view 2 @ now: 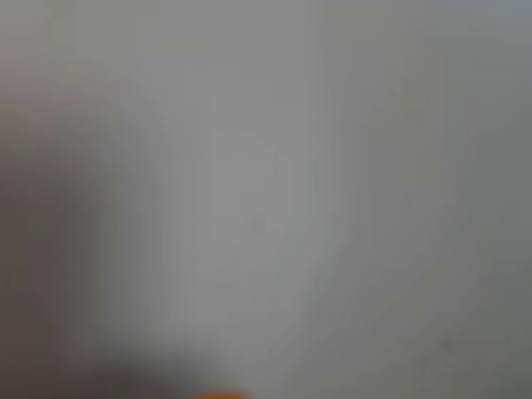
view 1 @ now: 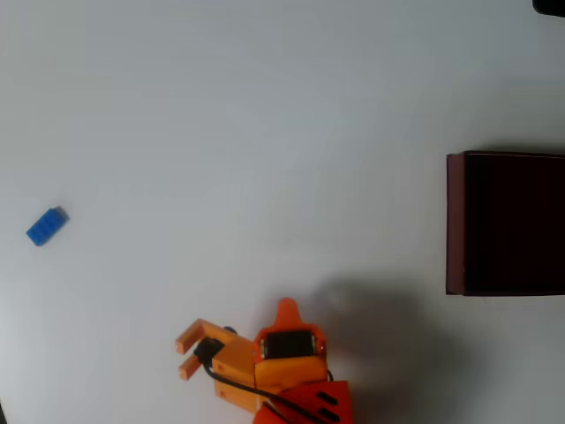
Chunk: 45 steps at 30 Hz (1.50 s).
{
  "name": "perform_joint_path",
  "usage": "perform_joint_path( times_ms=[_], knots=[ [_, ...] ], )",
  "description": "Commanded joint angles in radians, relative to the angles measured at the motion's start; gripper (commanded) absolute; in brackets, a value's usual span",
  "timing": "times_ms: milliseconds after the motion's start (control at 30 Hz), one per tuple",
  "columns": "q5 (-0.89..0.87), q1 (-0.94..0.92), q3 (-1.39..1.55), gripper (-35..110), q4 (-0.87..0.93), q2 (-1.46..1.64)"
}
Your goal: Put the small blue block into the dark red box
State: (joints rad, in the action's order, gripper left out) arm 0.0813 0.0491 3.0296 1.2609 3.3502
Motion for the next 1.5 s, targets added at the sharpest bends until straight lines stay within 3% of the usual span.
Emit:
perform_joint_path(
  times_ms=[0, 567, 700, 833, 967, 1167, 1333, 1467],
  knots=[
    [0.021, 0.017, -0.009, 0, 0.018, 0.008],
    [0.052, 0.038, -0.006, 0, -0.003, 0.008],
    [-0.041, 0.046, -0.023, 2, -0.043, 0.009],
    [-0.282, 0.063, -0.095, 5, -0.094, 0.003],
    [-0.640, 0.011, -0.259, 6, -0.078, -0.123],
    [-1.147, -0.029, -0.701, 2, 0.201, -0.646],
    [-1.609, 0.066, -0.652, 4, 0.267, -0.551],
    [-1.884, 0.164, -0.644, 10, 0.304, -0.595]
  ],
)
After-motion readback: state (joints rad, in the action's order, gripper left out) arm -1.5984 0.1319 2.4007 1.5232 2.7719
